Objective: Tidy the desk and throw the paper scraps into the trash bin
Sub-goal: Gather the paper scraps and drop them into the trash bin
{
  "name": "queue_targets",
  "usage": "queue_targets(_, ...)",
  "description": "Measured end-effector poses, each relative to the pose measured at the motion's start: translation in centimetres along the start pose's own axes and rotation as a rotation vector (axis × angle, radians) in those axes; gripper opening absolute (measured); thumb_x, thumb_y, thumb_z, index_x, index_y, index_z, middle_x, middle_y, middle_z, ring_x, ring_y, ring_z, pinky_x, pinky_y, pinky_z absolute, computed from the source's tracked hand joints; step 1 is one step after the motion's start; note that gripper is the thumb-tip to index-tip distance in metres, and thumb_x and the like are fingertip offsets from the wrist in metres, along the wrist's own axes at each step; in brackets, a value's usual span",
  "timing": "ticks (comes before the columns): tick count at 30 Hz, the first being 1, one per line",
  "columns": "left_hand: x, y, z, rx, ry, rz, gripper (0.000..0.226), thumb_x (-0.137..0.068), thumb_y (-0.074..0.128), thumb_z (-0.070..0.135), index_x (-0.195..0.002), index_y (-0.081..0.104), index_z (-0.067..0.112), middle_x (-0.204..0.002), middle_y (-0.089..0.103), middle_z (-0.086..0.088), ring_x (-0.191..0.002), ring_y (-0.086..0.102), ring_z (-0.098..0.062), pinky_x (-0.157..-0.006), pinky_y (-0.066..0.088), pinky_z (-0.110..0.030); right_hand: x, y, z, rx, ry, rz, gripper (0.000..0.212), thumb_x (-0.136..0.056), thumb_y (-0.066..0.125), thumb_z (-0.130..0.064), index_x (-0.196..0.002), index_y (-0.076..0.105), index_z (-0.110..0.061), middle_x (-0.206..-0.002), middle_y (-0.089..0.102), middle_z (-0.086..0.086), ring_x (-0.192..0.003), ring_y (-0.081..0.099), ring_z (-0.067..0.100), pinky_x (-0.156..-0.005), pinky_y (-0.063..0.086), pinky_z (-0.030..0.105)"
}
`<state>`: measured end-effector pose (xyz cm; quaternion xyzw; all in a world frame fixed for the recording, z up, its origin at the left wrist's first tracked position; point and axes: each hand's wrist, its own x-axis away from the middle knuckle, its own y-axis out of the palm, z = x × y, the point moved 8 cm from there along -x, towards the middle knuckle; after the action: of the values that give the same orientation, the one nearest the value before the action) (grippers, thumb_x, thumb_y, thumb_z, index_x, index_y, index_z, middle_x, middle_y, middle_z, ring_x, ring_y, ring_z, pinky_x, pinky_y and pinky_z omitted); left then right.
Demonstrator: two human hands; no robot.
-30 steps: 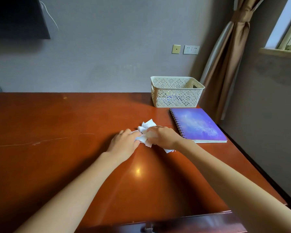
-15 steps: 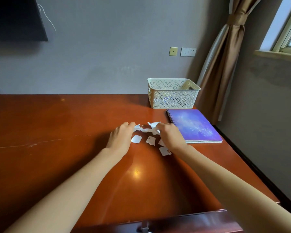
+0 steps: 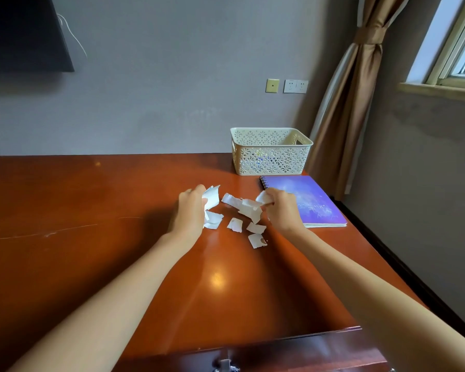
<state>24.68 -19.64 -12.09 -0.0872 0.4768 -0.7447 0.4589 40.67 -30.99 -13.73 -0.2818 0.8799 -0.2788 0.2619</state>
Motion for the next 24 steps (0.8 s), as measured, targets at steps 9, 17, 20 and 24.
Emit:
queue_targets(9, 0.1, 1.2, -1.0, 0.197, -0.139, 0.018, 0.023, -0.096, 0.042, 0.003, -0.115, 0.055, 0.004, -0.123, 0.051, -0.020, -0.091, 0.052, -0.026, -0.061, 0.045, -0.028, 0.2, 2.2, 0.7, 0.080, 0.212, -0.227, 0.036, -0.091, 0.036, -0.004, -0.124, 0.049, 0.005, -0.124, 0.056, 0.023, -0.116, 0.050, 0.037, -0.093, 0.043, 0.039)
queue_targets(17, 0.1, 1.9, -1.8, 0.212, -0.176, 0.023, 0.016, -0.095, 0.048, 0.006, -0.108, 0.056, 0.003, -0.118, 0.052, -0.021, -0.086, 0.044, -0.020, -0.065, 0.046, -0.029, 0.4, 5.1, -0.2, 0.152, 0.251, -0.337, 0.064, -0.060, 0.049, -0.068, -0.095, 0.057, -0.016, -0.100, 0.052, 0.008, -0.089, 0.044, 0.021, -0.067, 0.037, 0.030)
queue_targets(20, 0.3, 1.8, -1.9, 0.218, -0.186, 0.026, 0.018, -0.093, 0.052, 0.008, -0.110, 0.056, 0.003, -0.118, 0.054, -0.020, -0.087, 0.048, -0.021, -0.064, 0.045, -0.026, 1.0, 5.7, -0.3, 0.244, 0.212, -0.316, 0.074, -0.065, 0.065, -0.056, -0.124, 0.051, -0.014, -0.122, 0.049, 0.011, -0.107, 0.052, 0.028, -0.084, 0.045, 0.036)
queue_targets(24, 0.4, 1.2, -2.7, 0.202, -0.194, 0.054, 0.020, -0.092, 0.054, 0.010, -0.109, 0.058, 0.000, -0.115, 0.058, -0.021, -0.084, 0.043, -0.019, -0.064, 0.042, -0.027, 0.6, 5.2, -0.5, 0.131, 0.164, -0.226, 0.029, -0.079, 0.070, -0.021, -0.097, 0.056, -0.003, -0.106, 0.054, 0.015, -0.098, 0.054, 0.032, -0.072, 0.039, 0.028)
